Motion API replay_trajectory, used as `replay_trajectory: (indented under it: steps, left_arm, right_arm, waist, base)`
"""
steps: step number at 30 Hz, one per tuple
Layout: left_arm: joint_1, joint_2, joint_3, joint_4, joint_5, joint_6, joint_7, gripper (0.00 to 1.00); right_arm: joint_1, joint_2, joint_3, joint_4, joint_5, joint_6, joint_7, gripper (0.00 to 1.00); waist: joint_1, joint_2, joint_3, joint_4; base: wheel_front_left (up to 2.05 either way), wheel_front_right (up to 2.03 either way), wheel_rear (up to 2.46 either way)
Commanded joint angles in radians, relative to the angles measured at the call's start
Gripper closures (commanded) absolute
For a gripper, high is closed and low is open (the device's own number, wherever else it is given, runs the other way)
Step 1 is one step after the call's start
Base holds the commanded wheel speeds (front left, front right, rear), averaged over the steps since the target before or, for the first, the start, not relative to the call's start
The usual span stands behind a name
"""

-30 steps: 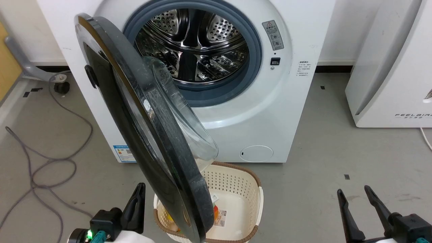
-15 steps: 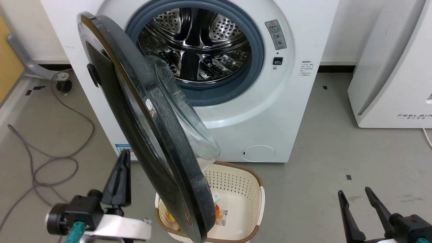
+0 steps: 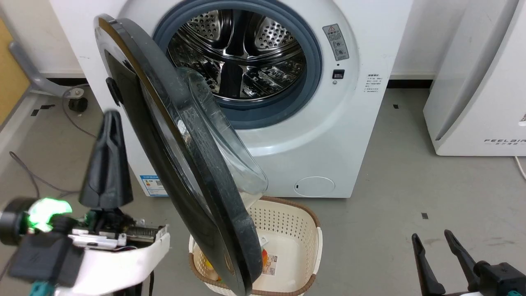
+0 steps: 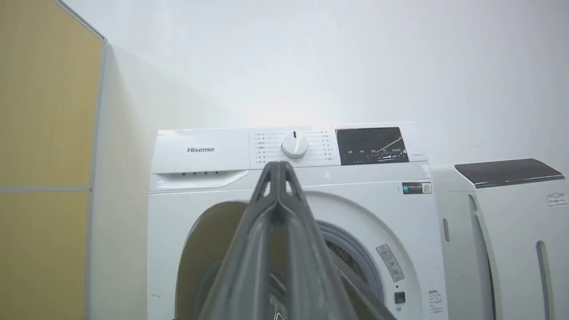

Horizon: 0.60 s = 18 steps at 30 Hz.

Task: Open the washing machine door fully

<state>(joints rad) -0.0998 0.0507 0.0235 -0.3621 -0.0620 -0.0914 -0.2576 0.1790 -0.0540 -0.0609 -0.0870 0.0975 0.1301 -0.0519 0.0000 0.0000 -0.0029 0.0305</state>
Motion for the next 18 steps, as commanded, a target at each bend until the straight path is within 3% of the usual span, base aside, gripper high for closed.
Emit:
replay_trajectory:
  steps: [1,9,18]
  left_arm:
    - [-0.029,0.003,-0.013,-0.069,0.003,-0.002,-0.004,1.0]
    - [-0.045,0.002,-0.115,-0.22,-0.009,-0.012,-0.004,1.0]
    - [0.045,0.02,-0.347,-0.23,-0.034,-0.03,0.031,1.0]
  right_arm:
    - [0.0,0.004,-0.003,0.004,0.006,0.001,-0.007,0.0]
    - [-0.001,0.004,-0.002,0.013,0.009,0.001,-0.008,0.0]
    - [0.007,0.004,-0.006,0.025,0.008,0.001,-0.009,0.0]
  waist:
    - [0.0,0.0,-0.001,0.0]
    - [0.0,0.0,-0.001,-0.004]
    - [0.0,0.0,-0.001,-0.005]
  base:
    - [0.0,0.0,0.0]
    - [0.0,0.0,0.0]
    - [0.0,0.0,0.0]
